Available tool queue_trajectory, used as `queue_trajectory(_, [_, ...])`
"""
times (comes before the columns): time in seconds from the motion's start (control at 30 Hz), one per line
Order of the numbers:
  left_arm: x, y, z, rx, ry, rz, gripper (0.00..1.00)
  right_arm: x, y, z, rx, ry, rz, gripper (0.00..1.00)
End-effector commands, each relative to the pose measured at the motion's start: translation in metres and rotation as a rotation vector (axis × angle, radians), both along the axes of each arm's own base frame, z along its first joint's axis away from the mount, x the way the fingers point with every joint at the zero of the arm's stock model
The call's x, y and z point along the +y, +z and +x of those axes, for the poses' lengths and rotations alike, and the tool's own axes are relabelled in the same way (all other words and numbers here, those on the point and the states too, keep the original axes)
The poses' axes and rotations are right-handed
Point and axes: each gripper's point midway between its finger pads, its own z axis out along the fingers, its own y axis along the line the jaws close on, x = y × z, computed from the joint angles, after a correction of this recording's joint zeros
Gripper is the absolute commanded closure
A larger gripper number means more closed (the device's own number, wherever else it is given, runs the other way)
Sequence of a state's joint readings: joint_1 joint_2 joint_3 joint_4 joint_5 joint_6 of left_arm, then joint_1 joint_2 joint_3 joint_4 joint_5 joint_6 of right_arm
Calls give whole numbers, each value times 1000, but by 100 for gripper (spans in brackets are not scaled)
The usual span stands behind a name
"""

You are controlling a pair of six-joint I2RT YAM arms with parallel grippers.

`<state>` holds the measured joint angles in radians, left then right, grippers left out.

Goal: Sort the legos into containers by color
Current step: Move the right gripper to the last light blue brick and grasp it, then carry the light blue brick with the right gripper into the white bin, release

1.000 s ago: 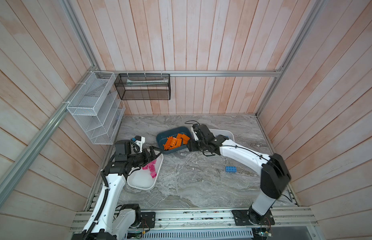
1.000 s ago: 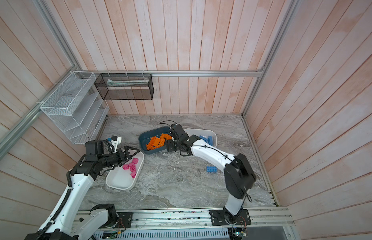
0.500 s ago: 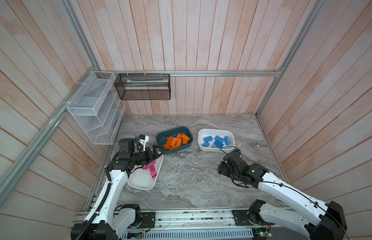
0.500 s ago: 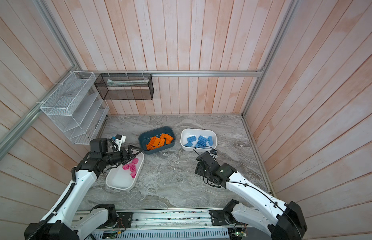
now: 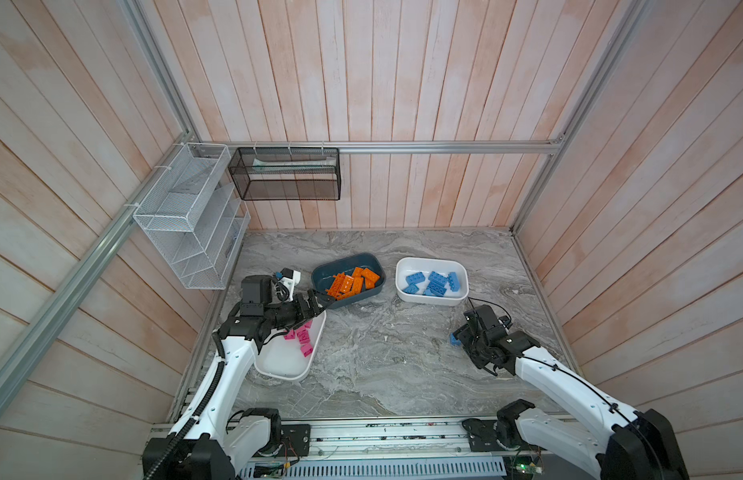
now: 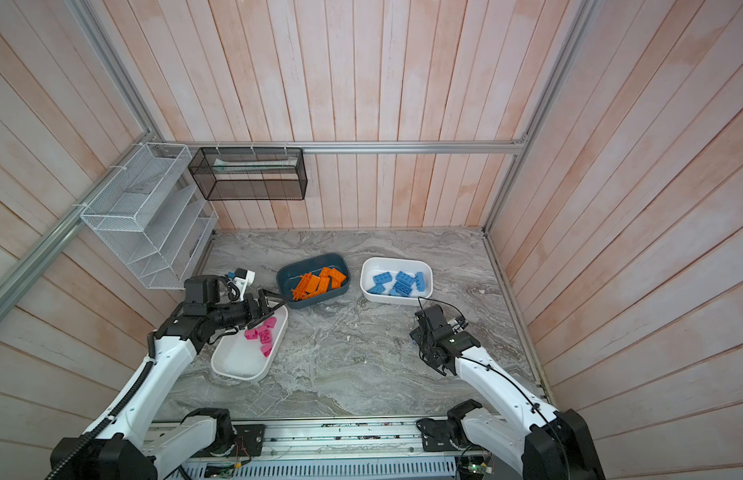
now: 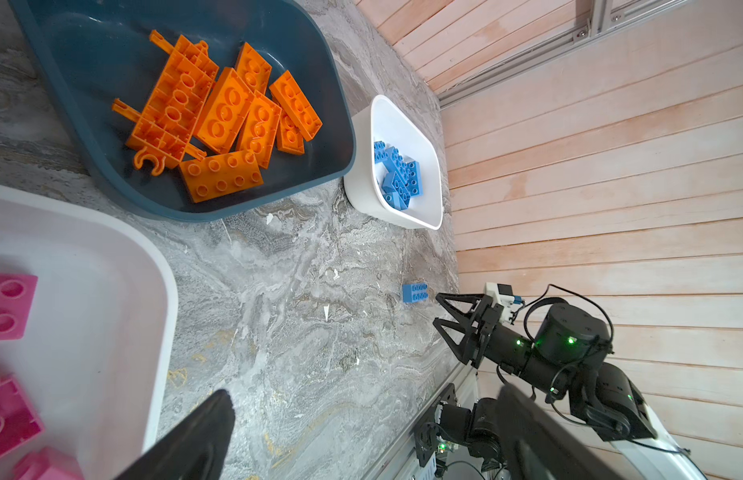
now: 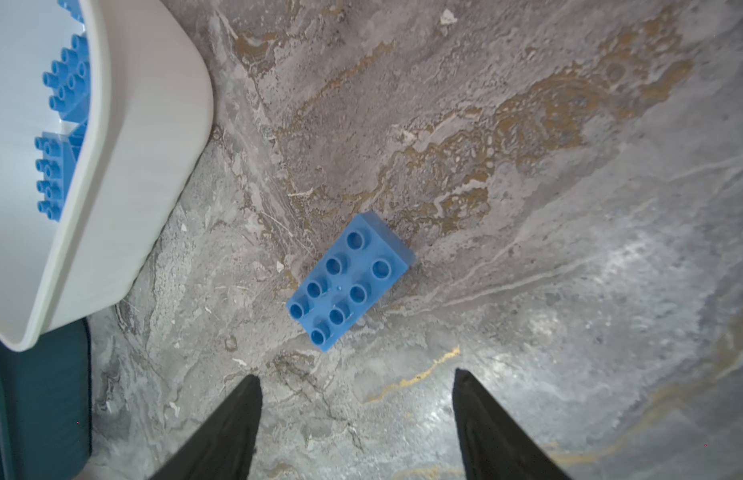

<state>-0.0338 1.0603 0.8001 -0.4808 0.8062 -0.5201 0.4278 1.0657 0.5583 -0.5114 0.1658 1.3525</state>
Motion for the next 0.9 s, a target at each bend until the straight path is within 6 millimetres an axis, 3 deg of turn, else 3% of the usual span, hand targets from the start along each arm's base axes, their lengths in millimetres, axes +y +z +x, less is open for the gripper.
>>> queue_trajectory(0.0, [-1, -2, 0, -13, -6, 3, 0, 6, -5, 14, -5, -14, 32, 30])
queue_trajectory(0.3, [-1, -2, 0, -16, -9, 10, 0, 2, -22, 36, 41, -15, 2, 39])
queue_trajectory(0.73, [2, -3, -3, -19, -4, 25, 0, -5, -47, 39, 177, 55, -101, 45])
queue_trajectory(0.87, [1, -1, -4, -25, -9, 26, 0, -4, -56, 31, 232, 121, -132, 49])
